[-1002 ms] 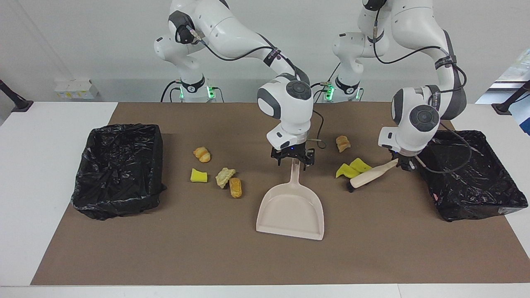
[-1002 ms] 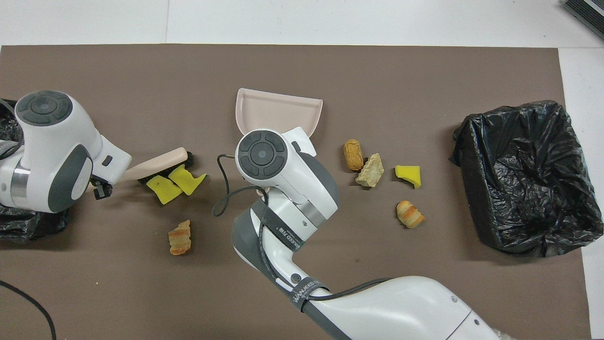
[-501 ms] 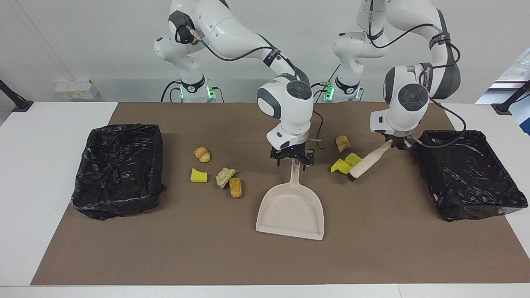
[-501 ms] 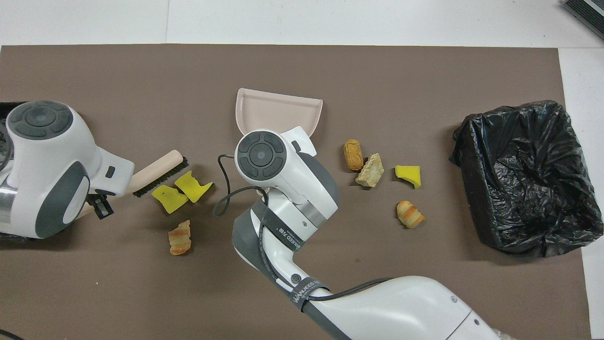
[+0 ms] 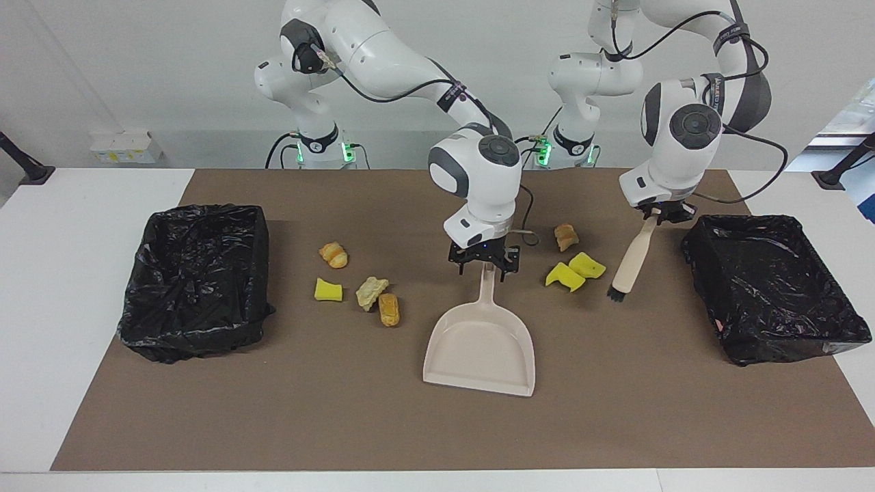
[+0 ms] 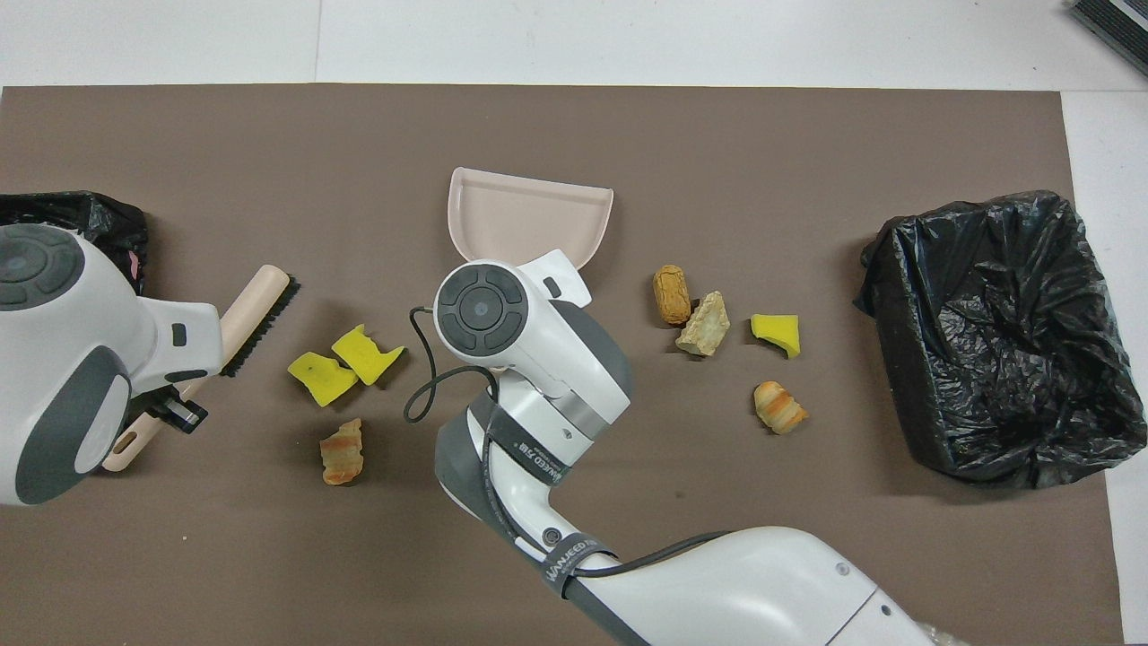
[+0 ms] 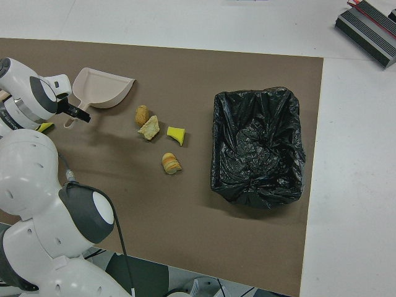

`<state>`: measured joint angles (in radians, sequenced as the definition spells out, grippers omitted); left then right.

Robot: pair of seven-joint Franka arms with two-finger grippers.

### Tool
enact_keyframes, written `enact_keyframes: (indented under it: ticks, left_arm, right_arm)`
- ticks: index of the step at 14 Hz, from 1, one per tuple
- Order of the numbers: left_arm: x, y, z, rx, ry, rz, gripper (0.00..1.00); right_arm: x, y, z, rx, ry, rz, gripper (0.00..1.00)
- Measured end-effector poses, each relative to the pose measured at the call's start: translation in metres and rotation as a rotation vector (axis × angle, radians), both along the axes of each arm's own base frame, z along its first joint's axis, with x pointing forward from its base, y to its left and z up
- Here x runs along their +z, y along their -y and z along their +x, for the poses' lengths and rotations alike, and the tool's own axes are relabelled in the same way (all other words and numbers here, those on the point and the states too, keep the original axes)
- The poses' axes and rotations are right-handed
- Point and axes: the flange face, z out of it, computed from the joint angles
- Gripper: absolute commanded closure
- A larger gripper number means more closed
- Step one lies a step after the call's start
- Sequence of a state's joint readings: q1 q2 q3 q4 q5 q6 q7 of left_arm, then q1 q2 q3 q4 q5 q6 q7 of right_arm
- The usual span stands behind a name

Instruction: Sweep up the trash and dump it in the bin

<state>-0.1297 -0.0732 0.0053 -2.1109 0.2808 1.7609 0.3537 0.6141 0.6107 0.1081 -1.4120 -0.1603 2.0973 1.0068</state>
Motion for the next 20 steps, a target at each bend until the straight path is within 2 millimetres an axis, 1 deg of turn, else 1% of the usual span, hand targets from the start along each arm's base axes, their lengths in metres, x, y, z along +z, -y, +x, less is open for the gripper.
enact_keyframes:
  ticks: [1,2,3,5,7,9,12,14,15,16,17,18,20]
  left_arm:
    - [-0.006,-0.004,-0.007,0.056,0.010,0.012,1.00]
    - [-0.011,-0.007,-0.015,0.110,0.030,0.021,1.00]
    - [-0.017,-0.010,-0.024,0.165,0.057,0.028,1.00]
    - [-0.034,-0.017,-0.048,0.261,0.090,0.040,1.00]
    - [-0.049,-0.018,-0.065,0.350,0.103,0.062,1.00]
    - [-0.062,-0.015,-0.073,0.432,0.112,0.068,1.00]
    - [-0.071,-0.005,-0.079,0.540,0.074,-0.006,1.00]
    - [-0.073,0.003,-0.082,0.589,0.074,-0.008,1.00]
    - [-0.076,0.012,-0.084,0.609,0.073,-0.002,1.00]
    - [-0.079,0.025,-0.087,0.627,0.067,-0.006,1.00]
    - [-0.081,0.038,-0.088,0.638,0.064,-0.023,1.00]
    - [-0.082,0.050,-0.088,0.645,0.066,-0.048,1.00]
    - [-0.083,0.068,-0.090,0.638,0.058,-0.079,1.00]
  right_arm:
    - [-0.001,-0.002,-0.002,0.004,-0.001,-0.001,0.46]
    - [-0.001,-0.004,-0.003,0.008,0.000,-0.002,0.81]
    - [-0.001,-0.005,-0.004,0.010,0.001,-0.003,1.00]
    - [-0.001,-0.005,-0.004,0.031,0.005,-0.009,1.00]
    - [0.002,-0.002,-0.002,0.072,0.014,-0.019,1.00]
    - [0.011,0.004,0.004,0.131,0.025,-0.021,1.00]
    - [0.038,0.011,0.005,0.189,0.053,-0.016,1.00]
    - [0.046,0.018,0.003,0.255,0.051,-0.032,1.00]
    - [0.046,0.023,0.003,0.304,0.045,-0.044,1.00]
    - [0.047,0.030,0.005,0.356,0.040,-0.057,1.00]
    - [0.050,0.041,0.009,0.413,0.038,-0.070,1.00]
    - [0.056,0.060,0.017,0.494,0.032,-0.088,1.00]
    - [0.069,0.099,0.033,0.649,0.010,-0.126,1.00]
